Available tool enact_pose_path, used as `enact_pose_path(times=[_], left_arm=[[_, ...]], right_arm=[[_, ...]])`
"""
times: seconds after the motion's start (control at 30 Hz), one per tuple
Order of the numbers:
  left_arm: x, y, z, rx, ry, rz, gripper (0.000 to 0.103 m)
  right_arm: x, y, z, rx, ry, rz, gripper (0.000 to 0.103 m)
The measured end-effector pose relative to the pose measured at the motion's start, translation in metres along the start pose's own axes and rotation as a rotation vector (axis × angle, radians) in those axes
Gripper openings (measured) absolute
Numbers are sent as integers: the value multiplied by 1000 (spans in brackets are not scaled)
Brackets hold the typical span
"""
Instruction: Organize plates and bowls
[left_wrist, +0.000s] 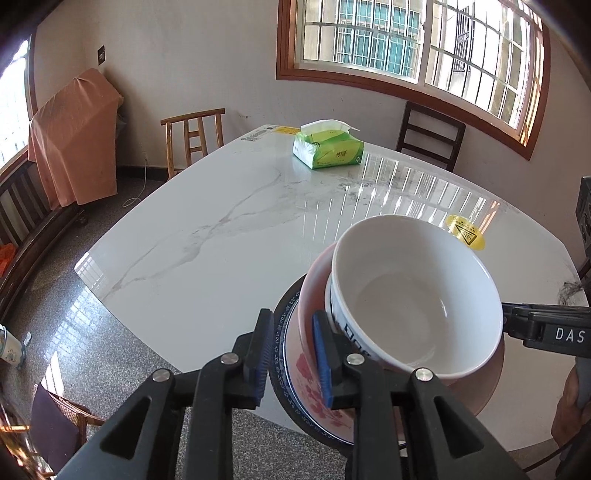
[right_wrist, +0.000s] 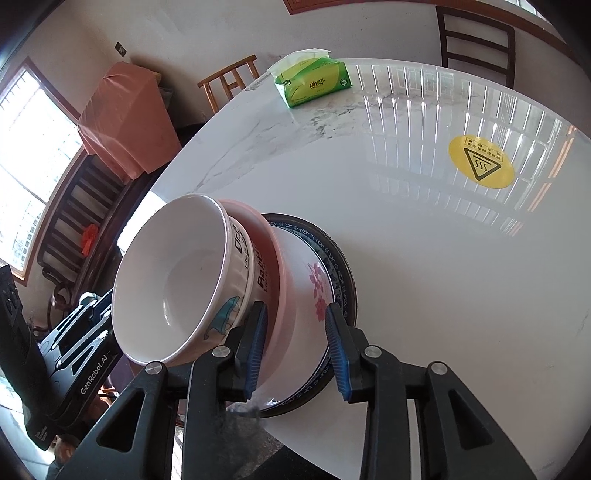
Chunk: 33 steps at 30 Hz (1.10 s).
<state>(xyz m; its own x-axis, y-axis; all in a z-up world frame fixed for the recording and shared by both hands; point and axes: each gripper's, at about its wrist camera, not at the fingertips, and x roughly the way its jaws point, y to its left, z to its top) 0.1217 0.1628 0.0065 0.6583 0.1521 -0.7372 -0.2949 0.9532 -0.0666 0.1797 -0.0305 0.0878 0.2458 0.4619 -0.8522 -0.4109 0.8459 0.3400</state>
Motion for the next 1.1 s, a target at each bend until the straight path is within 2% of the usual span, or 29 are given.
enact_pose_path(times=[0.17, 0.33, 0.47, 0.63, 0.73, 0.9, 1.1], left_arm=[[-2, 5, -5, -10, -45, 15, 36], [-6, 11, -12, -29, -88, 11, 46], [-10, 9, -17, -15, -126, 27, 47], [-14, 10, -20, -22, -147, 23, 47], [-19, 12, -23, -33, -165, 19, 47], [-33, 11, -32, -38, -219, 41, 47], [-56, -3, -49, 0, -302, 64, 47]], right_arm=[[-2, -4, -3, 20, -37, 21, 36], [-10, -8, -11, 20, -118, 48, 40], [-24, -7, -17, -20, -229, 65, 48], [-41, -6, -21, -19, -316, 104, 49], [-57, -5, -34, -41, -403, 77, 59], [-78, -4, -65, -49, -525, 45, 60], [-85, 0, -94, -61, -576, 33, 64]])
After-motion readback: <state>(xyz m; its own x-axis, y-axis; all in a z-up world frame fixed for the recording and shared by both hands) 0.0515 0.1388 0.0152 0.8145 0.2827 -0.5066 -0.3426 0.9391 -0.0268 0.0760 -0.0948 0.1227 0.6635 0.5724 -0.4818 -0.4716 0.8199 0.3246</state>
